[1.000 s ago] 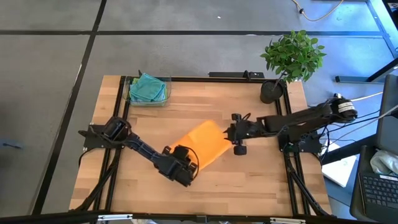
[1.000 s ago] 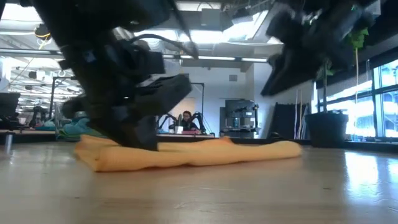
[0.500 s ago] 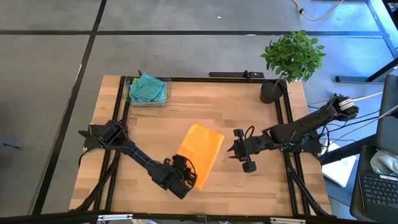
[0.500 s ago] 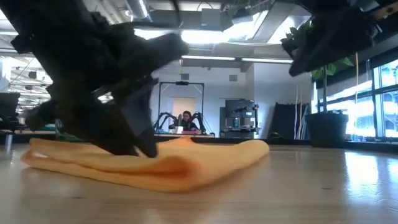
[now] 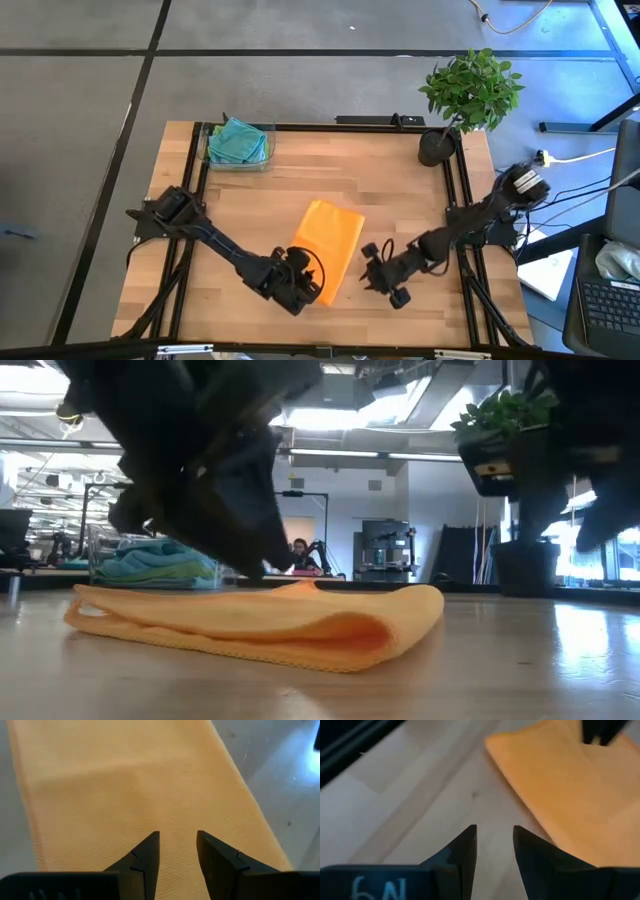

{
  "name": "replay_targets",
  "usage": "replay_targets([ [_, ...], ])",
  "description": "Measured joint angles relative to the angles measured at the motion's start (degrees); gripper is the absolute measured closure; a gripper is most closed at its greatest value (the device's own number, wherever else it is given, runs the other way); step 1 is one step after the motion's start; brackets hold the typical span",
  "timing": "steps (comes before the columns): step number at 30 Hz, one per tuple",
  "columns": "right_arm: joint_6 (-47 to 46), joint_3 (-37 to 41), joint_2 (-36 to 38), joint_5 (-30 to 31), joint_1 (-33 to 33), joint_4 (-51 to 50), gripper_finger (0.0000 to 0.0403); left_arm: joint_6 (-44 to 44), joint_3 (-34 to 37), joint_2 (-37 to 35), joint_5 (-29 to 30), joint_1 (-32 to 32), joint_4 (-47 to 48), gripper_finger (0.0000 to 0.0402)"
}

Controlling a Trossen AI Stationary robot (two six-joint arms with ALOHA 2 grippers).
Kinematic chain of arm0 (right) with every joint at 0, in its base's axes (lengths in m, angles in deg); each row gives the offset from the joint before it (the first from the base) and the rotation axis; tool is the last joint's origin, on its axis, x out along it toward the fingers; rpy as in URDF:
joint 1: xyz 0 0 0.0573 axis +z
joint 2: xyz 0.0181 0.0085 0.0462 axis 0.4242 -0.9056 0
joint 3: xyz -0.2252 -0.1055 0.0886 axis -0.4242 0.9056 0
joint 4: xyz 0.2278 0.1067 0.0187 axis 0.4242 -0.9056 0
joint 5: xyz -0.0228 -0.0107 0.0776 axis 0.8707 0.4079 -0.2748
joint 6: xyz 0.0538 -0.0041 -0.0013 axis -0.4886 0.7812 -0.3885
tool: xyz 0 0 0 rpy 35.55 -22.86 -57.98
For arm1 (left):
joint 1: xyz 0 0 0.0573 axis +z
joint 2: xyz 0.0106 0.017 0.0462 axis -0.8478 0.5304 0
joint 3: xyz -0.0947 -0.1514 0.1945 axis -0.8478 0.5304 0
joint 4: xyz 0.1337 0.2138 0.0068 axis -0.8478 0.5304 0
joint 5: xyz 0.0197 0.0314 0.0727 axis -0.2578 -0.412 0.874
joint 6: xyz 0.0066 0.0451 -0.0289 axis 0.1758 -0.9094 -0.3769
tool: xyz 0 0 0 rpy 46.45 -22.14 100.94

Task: Fold microfiber towels
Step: Fold the orange microfiber cloth

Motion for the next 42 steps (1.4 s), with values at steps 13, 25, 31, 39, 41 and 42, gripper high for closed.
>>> replay_targets([
  [13, -4.8, -5.1, -4.6, 2.5, 2.7, 6.5, 0.0273, 7.2, 0.0, -2.6, 2.6, -5.7, 12.8, 0.0278],
  [25, -1.8, -5.4, -9.6, 4.7, 4.6, 13.0, 0.0263, -3.8, -0.1, -1.2, 4.5, -8.2, 12.0, 0.0278],
  [31, -1.8, -5.4, -9.7, 4.7, 4.6, 13.2, 0.0209, -3.0, -0.1, 2.3, 1.3, -8.2, 8.3, 0.0278],
  [39, -1.0, -5.4, -9.7, 4.0, 4.6, 12.8, 0.0178, -7.0, -0.1, 4.0, -0.6, -8.2, -1.0, 0.0278],
  [41, 0.5, -5.4, -9.7, 4.0, 4.6, 12.3, 0.0179, -7.0, -0.1, 4.0, -1.0, -8.0, -1.8, 0.0278],
  [42, 1.5, -5.3, -9.7, 4.2, 4.6, 12.3, 0.0181, -7.0, -0.1, 4.0, -1.1, -8.0, -2.2, 0.0278],
])
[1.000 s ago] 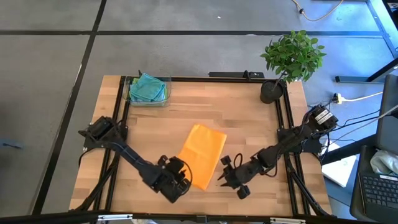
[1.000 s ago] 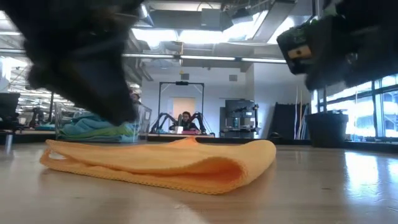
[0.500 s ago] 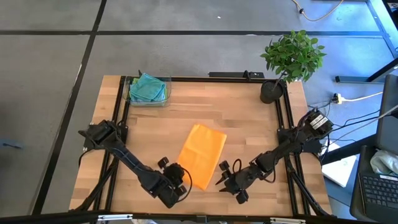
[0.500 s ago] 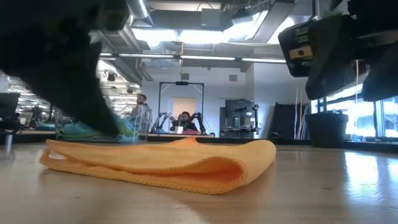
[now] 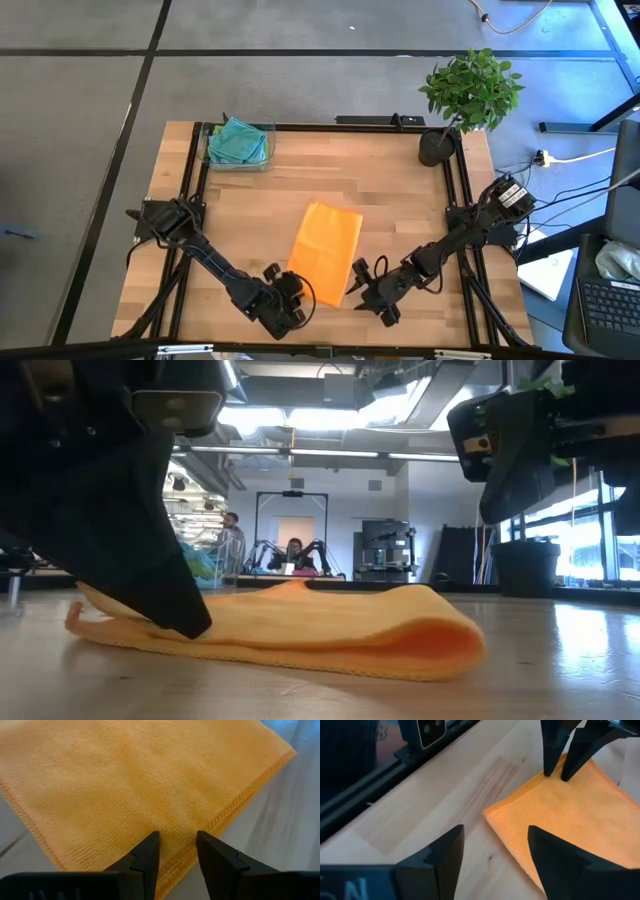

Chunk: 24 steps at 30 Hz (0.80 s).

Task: Fold microfiber towels
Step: Fold the orange microfiber cloth

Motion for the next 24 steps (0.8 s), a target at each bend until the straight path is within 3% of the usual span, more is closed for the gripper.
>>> replay_targets([
  [6, 4.1, 0.4, -1.8, 0.1, 0.0, 0.5, 0.0192, 0.0, 0.0, 0.0, -1.1, 0.1, -0.2, 0.0278],
  [13, 11.6, 0.4, -9.3, 2.3, 0.0, 9.9, 0.0202, -1.4, 0.0, 0.0, -1.2, 0.4, -1.9, 0.0278],
  [24, 12.0, 0.4, -10.6, 3.4, 0.0, 13.1, 0.0231, -2.9, 0.0, 0.0, -1.2, 0.6, -3.4, 0.0278],
])
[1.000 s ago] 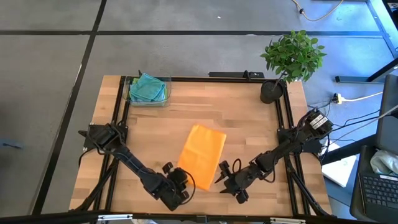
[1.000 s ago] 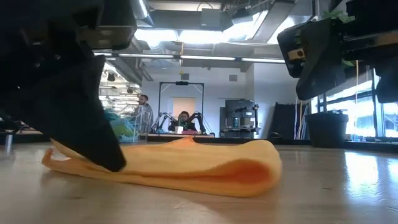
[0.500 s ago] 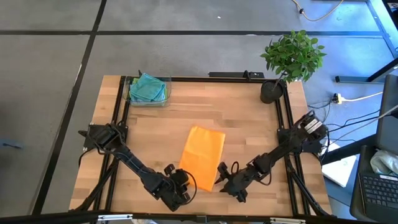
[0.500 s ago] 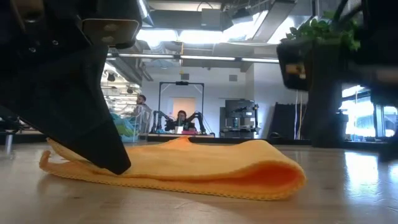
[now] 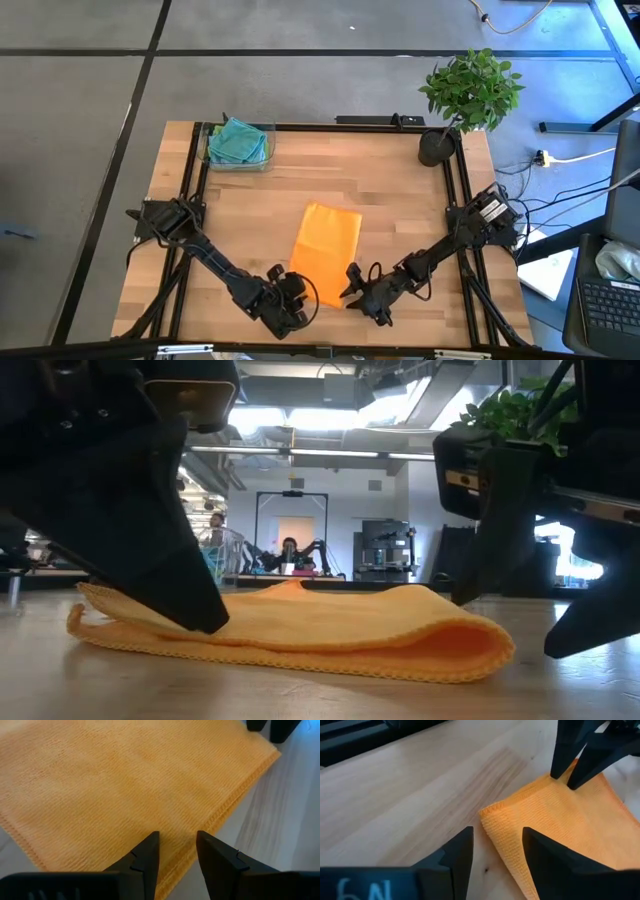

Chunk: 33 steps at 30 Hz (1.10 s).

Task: Fold microfiber towels
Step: Fold the orange microfiber cloth

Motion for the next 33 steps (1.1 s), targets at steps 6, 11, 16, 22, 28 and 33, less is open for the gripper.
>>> replay_targets([
  [6, -0.2, 0.0, 0.0, 0.0, -0.1, -1.1, 0.024, 0.0, 0.0, 0.0, 0.0, 0.1, -0.7, 0.0278],
  [11, -0.2, 0.0, 0.0, -0.2, -0.2, -0.8, 0.0238, -0.1, 0.0, 0.0, 0.0, 0.2, -0.7, 0.0278],
  [16, 0.1, 0.0, 0.0, -0.2, -0.2, 0.6, 0.0238, -0.1, 0.0, 0.0, 0.0, 0.4, -0.7, 0.0278],
  [22, 1.1, 0.0, 0.0, -0.3, -0.2, 2.6, 0.0238, -0.1, 0.0, 0.0, 0.0, 0.5, -0.9, 0.0278],
  [28, 1.5, 0.0, -1.3, -2.1, -0.9, 3.5, 0.0238, -0.1, 0.0, 0.0, 0.0, 0.5, -1.3, 0.0278],
  [33, 1.0, 0.0, -4.3, -3.0, -1.2, 7.3, 0.0238, -2.3, 0.0, 0.0, 0.7, 0.5, -2.0, 0.0278],
])
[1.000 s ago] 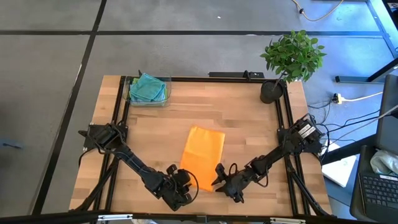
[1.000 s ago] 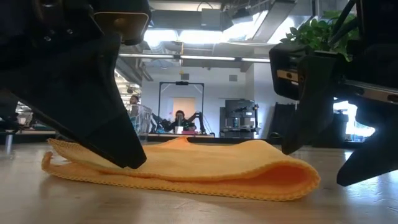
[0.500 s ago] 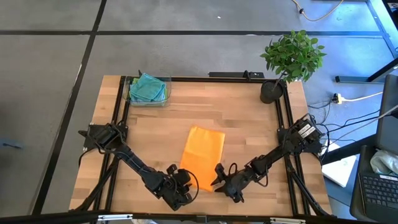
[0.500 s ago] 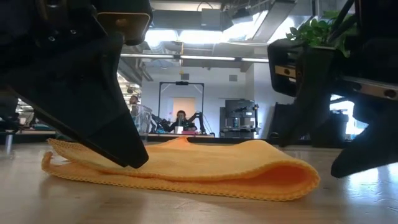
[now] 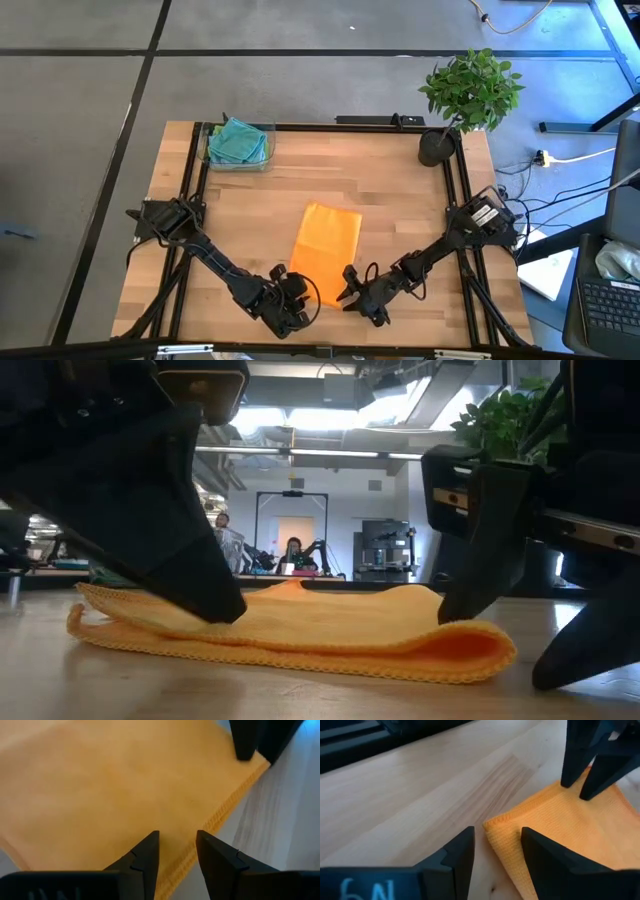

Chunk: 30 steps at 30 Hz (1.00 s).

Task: Fold microfiber towels
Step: Fold the orange microfiber cloth

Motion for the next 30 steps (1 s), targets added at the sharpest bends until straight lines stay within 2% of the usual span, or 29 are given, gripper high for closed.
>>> replay_targets([
  [3, -0.3, 0.0, -0.6, 0.5, 0.0, 1.3, 0.0238, -1.0, 0.0, 0.0, 1.5, 0.1, -0.5, 0.0278],
  [21, -1.5, 0.0, -0.8, 1.6, 0.0, 1.7, 0.0238, -2.4, 0.0, 0.0, 1.6, 0.7, -1.8, 0.0278],
  [26, -4.6, 0.0, -0.9, 1.8, -0.3, 1.5, 0.0238, -2.4, 0.0, 0.0, 1.7, 0.7, -1.7, 0.0278],
  [30, -7.4, 0.0, -0.9, -0.3, -0.7, 1.5, 0.0238, -2.4, 0.0, 0.0, 1.7, 0.8, -1.7, 0.0278],
])
